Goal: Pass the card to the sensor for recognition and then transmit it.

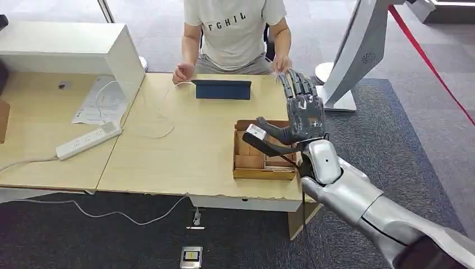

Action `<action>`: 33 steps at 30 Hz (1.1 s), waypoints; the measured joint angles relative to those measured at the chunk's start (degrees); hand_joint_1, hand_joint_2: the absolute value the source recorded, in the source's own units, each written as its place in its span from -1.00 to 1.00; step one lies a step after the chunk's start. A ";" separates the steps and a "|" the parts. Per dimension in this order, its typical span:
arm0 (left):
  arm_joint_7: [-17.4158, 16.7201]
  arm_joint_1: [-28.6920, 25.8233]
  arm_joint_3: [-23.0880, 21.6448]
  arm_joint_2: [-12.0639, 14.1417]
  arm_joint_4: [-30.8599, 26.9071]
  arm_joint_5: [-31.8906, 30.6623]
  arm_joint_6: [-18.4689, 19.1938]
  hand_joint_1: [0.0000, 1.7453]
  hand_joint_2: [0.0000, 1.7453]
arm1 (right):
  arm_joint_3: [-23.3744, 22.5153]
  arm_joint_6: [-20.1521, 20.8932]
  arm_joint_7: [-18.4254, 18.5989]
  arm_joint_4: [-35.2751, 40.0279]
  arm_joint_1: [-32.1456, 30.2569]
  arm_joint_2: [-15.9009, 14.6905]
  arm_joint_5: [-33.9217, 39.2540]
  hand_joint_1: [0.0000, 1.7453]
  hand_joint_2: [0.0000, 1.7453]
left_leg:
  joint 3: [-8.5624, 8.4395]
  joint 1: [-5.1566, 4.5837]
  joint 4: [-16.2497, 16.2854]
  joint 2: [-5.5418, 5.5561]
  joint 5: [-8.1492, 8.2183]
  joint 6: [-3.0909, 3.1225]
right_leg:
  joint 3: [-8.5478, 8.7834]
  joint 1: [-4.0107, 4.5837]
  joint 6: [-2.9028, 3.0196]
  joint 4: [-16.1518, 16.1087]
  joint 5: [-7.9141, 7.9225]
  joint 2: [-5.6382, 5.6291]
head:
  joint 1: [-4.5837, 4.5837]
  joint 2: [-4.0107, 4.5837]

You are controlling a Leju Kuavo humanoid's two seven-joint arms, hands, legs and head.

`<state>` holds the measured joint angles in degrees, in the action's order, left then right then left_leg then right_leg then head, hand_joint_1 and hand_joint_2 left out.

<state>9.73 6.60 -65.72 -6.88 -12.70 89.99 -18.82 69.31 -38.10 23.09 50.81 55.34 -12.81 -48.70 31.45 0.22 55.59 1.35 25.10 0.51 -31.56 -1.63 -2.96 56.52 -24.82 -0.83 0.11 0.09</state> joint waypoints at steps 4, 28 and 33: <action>0.11 -0.08 0.13 0.00 0.02 0.00 0.09 -1.00 -1.00 | -3.06 -0.07 -3.50 4.37 -2.75 -2.16 4.02 -1.00 -1.00 | 0.01 -0.01 0.00 0.00 0.00 0.00 | 0.01 -0.01 0.00 -0.01 0.00 0.00 | 0.02 0.00; 1.18 -0.38 1.55 0.02 0.04 -0.02 -1.18 -1.00 -1.00 | -3.52 13.23 2.71 34.15 -10.92 -15.48 10.41 -1.00 -1.00 | -0.02 0.00 0.00 -0.07 0.04 -0.05 | 0.00 -0.01 0.01 -0.02 0.01 -0.03 | 0.00 0.00; 1.25 -0.38 1.62 0.02 0.04 -0.02 -1.01 -1.00 -1.00 | -2.01 18.41 4.65 36.86 -12.88 -16.26 7.35 -1.00 -1.00 | -0.01 0.00 -0.01 -0.06 0.04 -0.05 | 0.01 0.00 0.02 -0.02 0.01 -0.03 | 0.00 0.00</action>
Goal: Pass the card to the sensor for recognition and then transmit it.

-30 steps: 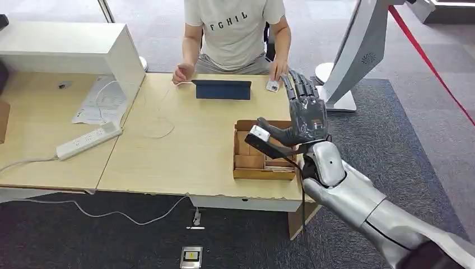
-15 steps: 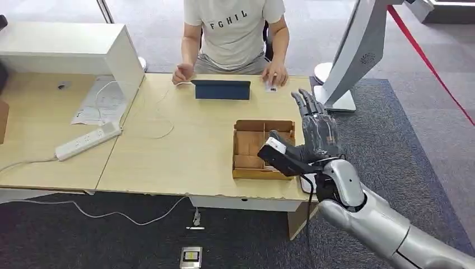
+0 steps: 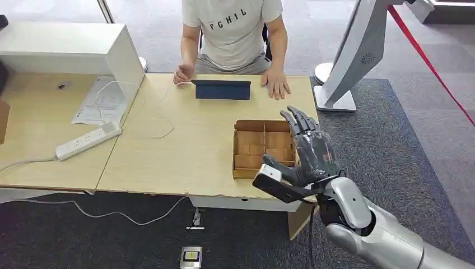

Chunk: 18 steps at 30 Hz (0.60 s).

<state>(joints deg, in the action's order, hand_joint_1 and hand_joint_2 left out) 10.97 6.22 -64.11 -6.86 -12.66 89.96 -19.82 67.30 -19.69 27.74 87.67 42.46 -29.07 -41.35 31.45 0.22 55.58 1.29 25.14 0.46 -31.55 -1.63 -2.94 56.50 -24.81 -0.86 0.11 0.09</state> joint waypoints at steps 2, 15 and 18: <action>0.07 0.00 0.00 0.00 0.00 0.02 0.11 -1.00 -1.00 | 0.70 1.02 0.50 0.74 -1.12 0.00 -0.57 -1.00 1.00 | 0.00 0.00 0.00 0.00 0.00 0.00 | 0.00 0.00 0.00 0.00 0.00 0.00 | 0.00 0.00; -0.57 0.01 0.00 0.00 0.00 0.00 -0.17 -1.00 -1.00 | 2.99 5.83 2.77 -1.14 -4.22 1.24 -2.25 -1.00 1.00 | 0.02 0.00 -0.01 0.02 0.00 0.00 | 0.01 0.00 0.02 0.01 -0.01 0.00 | 0.00 0.00; -0.57 0.01 0.00 0.00 0.00 0.00 -0.17 -1.00 -1.00 | 3.01 5.90 2.97 -2.15 -4.18 1.88 -2.86 -1.00 1.00 | 0.02 0.00 -0.02 0.01 0.00 -0.01 | 0.01 0.00 0.02 0.01 -0.01 0.00 | 0.00 0.00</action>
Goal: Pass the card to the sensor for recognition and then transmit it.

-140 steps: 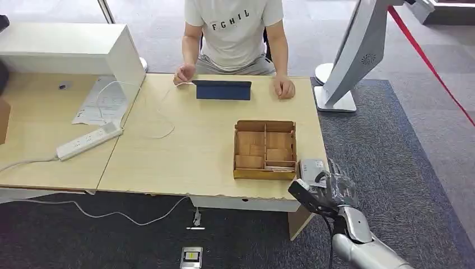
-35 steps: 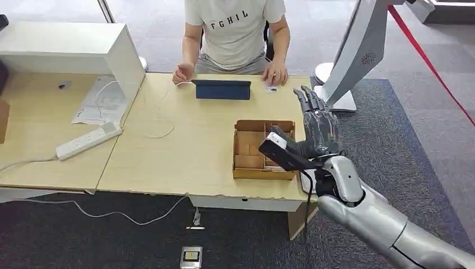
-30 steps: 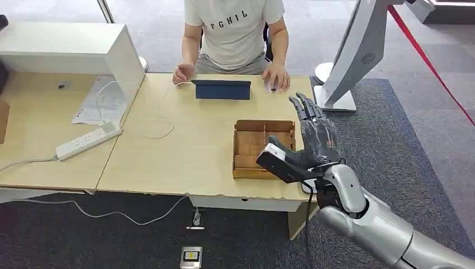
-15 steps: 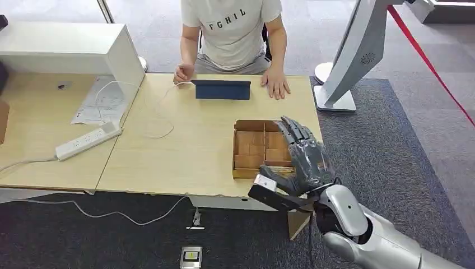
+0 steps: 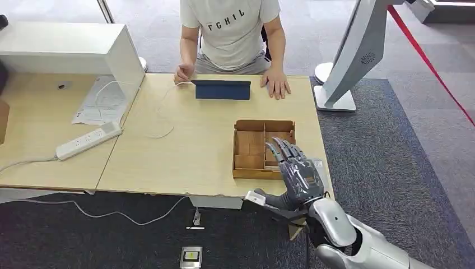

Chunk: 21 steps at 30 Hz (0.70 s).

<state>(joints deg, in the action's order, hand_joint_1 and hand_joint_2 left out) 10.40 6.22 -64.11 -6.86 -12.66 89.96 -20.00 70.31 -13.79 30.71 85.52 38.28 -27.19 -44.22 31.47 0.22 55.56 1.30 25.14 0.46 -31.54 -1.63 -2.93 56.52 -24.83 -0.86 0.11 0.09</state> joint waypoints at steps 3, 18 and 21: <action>0.02 0.00 -0.02 0.00 0.00 -0.02 0.07 -1.00 -1.00 | 0.00 0.35 0.39 -1.02 0.07 0.54 -0.61 -1.00 1.00 | 0.00 0.00 0.00 0.01 0.00 0.00 | 0.00 0.00 0.00 0.00 0.00 0.00 | 0.02 0.00; -0.18 0.02 -0.13 0.00 0.00 -0.02 0.59 -1.00 -1.00 | -0.07 1.31 0.57 -6.25 1.48 2.58 -1.62 -1.00 1.00 | 0.00 0.00 0.00 0.01 0.00 0.00 | 0.02 0.00 0.00 0.00 0.00 0.00 | 0.00 0.00; -0.41 0.02 -0.13 0.00 0.00 0.00 0.59 -1.00 -1.00 | -0.07 1.38 -0.52 -7.91 1.84 3.39 -0.96 -1.00 1.00 | 0.00 0.00 0.00 0.00 0.00 0.00 | 0.02 0.00 0.00 0.00 0.00 0.00 | 0.00 0.00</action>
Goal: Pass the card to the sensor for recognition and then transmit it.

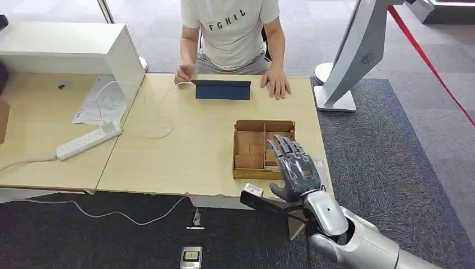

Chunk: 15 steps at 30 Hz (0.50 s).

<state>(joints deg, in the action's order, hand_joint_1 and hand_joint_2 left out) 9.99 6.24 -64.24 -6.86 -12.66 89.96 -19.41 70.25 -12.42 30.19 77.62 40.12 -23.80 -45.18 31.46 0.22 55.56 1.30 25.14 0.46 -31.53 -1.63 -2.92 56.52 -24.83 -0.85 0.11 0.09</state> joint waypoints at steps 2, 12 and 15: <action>-0.09 0.00 0.00 0.00 0.00 0.00 0.04 -1.00 -1.00 | 0.04 0.48 -0.72 -1.10 0.27 0.48 0.53 -1.00 1.00 | 0.01 0.00 0.00 0.00 0.00 0.00 | 0.00 0.00 0.00 0.00 0.00 0.00 | 0.02 0.00; -0.55 0.01 0.00 0.00 0.00 0.00 0.09 -1.00 -1.00 | 0.13 1.05 -4.46 -9.27 1.84 4.05 2.93 -1.00 1.00 | 0.00 0.00 0.00 0.00 0.00 0.00 | 0.00 0.00 0.00 0.00 0.00 0.00 | 0.02 0.00; -0.79 0.00 0.02 0.00 0.00 0.00 0.09 -1.00 -1.00 | 0.13 1.05 -5.03 -11.13 2.28 4.94 3.19 -1.00 1.00 | 0.00 0.00 0.00 0.01 0.00 0.00 | 0.00 0.00 0.00 0.01 0.00 0.00 | 0.00 0.00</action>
<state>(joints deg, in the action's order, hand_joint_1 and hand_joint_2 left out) 9.20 6.24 -64.22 -6.86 -12.66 89.96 -19.32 70.38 -11.37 25.16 66.49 42.39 -18.86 -41.99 31.47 0.22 55.57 1.32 25.13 0.46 -31.53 -1.63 -2.93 56.53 -24.82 -0.85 0.11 0.09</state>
